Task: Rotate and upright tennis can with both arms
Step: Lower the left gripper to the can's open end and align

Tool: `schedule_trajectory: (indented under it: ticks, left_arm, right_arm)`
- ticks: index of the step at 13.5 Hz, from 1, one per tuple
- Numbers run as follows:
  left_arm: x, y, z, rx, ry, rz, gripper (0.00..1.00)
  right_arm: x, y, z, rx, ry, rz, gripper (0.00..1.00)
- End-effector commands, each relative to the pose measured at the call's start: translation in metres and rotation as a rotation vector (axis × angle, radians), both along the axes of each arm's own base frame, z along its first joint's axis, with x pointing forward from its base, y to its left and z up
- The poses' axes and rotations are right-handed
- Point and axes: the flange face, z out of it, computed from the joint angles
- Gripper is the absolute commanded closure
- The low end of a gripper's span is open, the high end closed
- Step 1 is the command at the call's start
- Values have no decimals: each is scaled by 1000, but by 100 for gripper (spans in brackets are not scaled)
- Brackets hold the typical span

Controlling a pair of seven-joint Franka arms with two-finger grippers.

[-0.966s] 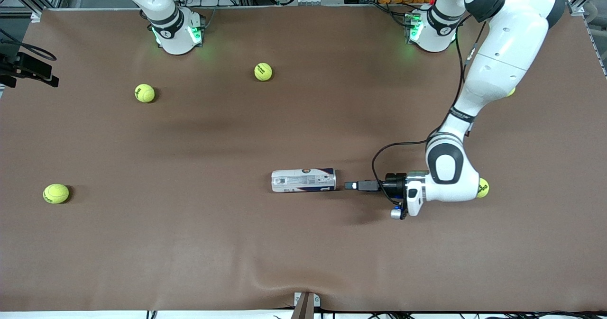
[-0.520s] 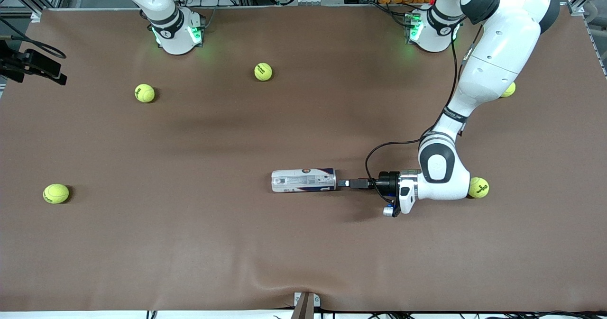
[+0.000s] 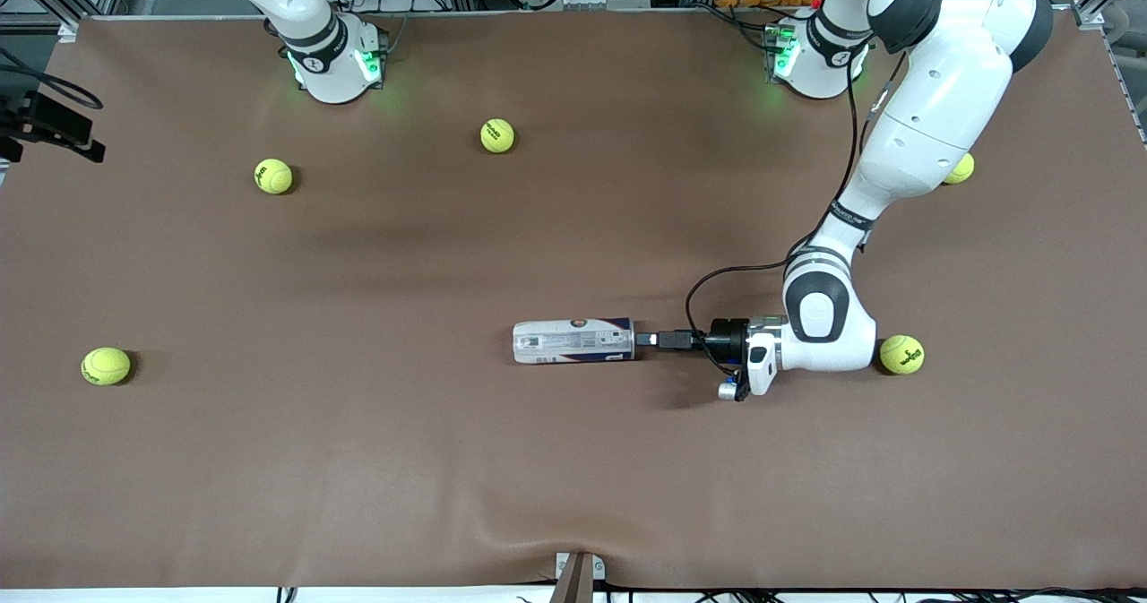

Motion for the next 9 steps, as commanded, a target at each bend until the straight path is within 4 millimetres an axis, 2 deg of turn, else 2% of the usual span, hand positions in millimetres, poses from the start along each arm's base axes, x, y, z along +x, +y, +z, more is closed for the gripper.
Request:
schedule_trajectory:
  ticks: [1,3,5,6,7,9]
  left_arm:
    - [-6,-16,2,-29,2,30,40]
    - [-10,-27,2,-43,10,31,42]
    - [-10,-28,3,-44,10,32,49]
    - [-10,-28,2,-44,11,31,56]
    - [-11,-28,-1,-40,6,24,68]
    - [-12,-27,-4,-39,-13,13,84]
  right_arm:
    - [1,-6,-2,-4,-12,1,0]
    - [6,-1,-4,-6,-9,8,0]
    - [9,1,-8,-15,-5,15,0]
    - [12,2,-11,-12,-5,16,0]
    - [14,1,-14,-14,-2,16,0]
    - [17,0,-19,-14,9,14,0]
